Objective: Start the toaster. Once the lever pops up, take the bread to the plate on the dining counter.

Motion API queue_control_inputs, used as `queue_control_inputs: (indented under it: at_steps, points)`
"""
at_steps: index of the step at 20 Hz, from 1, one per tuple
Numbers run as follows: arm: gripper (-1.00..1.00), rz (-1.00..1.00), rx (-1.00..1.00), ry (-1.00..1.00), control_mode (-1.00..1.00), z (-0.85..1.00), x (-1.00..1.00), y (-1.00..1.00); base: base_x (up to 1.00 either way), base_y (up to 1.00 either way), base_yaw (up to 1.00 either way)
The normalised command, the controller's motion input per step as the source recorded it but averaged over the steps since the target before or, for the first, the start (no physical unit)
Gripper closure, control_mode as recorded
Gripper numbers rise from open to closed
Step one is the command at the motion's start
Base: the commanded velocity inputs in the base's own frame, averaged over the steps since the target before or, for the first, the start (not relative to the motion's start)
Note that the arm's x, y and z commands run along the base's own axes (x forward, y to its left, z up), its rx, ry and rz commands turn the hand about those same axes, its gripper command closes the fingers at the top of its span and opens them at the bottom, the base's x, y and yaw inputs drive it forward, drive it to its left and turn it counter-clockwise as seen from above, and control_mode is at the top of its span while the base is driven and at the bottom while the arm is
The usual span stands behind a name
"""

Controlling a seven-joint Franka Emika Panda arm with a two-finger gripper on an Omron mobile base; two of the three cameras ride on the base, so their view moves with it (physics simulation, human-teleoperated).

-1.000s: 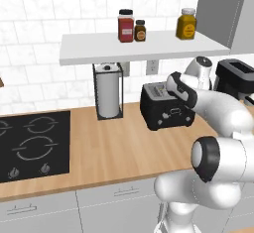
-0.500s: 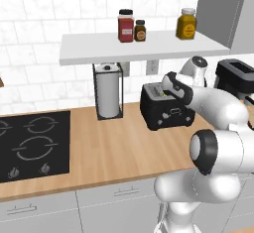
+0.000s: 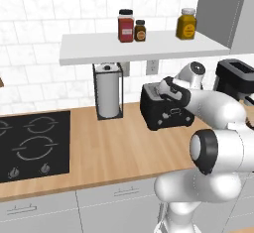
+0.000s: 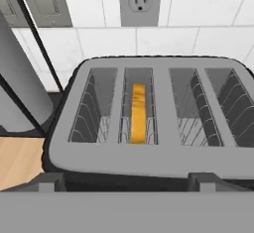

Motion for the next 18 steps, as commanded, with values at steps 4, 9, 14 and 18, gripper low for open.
queue_control_inputs:
  at_steps: [4, 9, 14, 18]
  points:
    - [-1.00, 0.00, 0.00, 0.00, -1.00, 0.00, 0.44, 0.00, 0.00, 0.00, 0.00]
    - [-1.00, 0.00, 0.00, 0.00, -1.00, -0.09, 0.34, 0.00, 0.00, 0.00, 0.00]
    - [-1.00, 0.00, 0.00, 0.00, -1.00, -0.31, 0.15, 0.00, 0.00, 0.00, 0.00]
    - [-1.00, 0.00, 0.00, 0.00, -1.00, -0.21, 0.34, 0.00, 0.00, 0.00, 0.00]
